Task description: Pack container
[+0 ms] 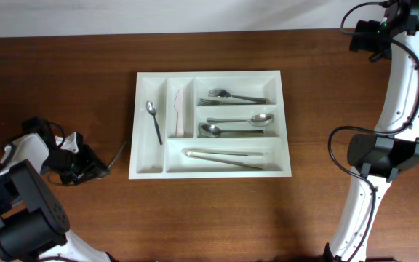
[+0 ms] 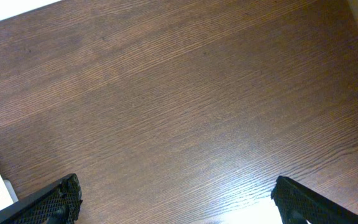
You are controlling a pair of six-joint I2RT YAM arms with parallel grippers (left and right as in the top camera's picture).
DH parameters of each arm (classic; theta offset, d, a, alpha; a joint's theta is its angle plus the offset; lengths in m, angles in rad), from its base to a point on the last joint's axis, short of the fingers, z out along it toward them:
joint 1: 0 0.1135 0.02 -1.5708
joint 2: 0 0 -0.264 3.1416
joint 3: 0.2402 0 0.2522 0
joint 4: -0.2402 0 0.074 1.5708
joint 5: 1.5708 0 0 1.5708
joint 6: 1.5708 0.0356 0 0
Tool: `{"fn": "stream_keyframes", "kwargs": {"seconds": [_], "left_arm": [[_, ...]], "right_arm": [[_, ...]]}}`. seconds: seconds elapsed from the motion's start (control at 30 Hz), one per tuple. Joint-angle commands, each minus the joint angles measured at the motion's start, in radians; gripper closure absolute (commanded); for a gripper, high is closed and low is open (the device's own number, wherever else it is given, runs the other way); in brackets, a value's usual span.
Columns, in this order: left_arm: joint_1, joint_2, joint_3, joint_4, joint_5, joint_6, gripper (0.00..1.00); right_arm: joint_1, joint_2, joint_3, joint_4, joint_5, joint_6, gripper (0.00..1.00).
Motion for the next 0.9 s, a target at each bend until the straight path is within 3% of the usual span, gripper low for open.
{"fn": "stream_keyframes", "kwargs": {"seconds": [0.0,0.73,0.87], "left_arm": [[0.003,-0.006,-0.016,0.005,0.015,-0.007,0.75],[0.003,-0.006,-0.016,-0.017,0.014,-0.006,0.85],[0.003,-0.006,-0.016,-0.005,0.014,-0.007,0.94]], "right_arm": [[0.004,-0.004,-0.005,0.0,0.002,0.005,0.01],[0.004,-0.004,-0.005,0.0,0.002,0.005,0.01],[0.004,-0.004,-0.005,0.0,0.002,0.005,0.01]]}}
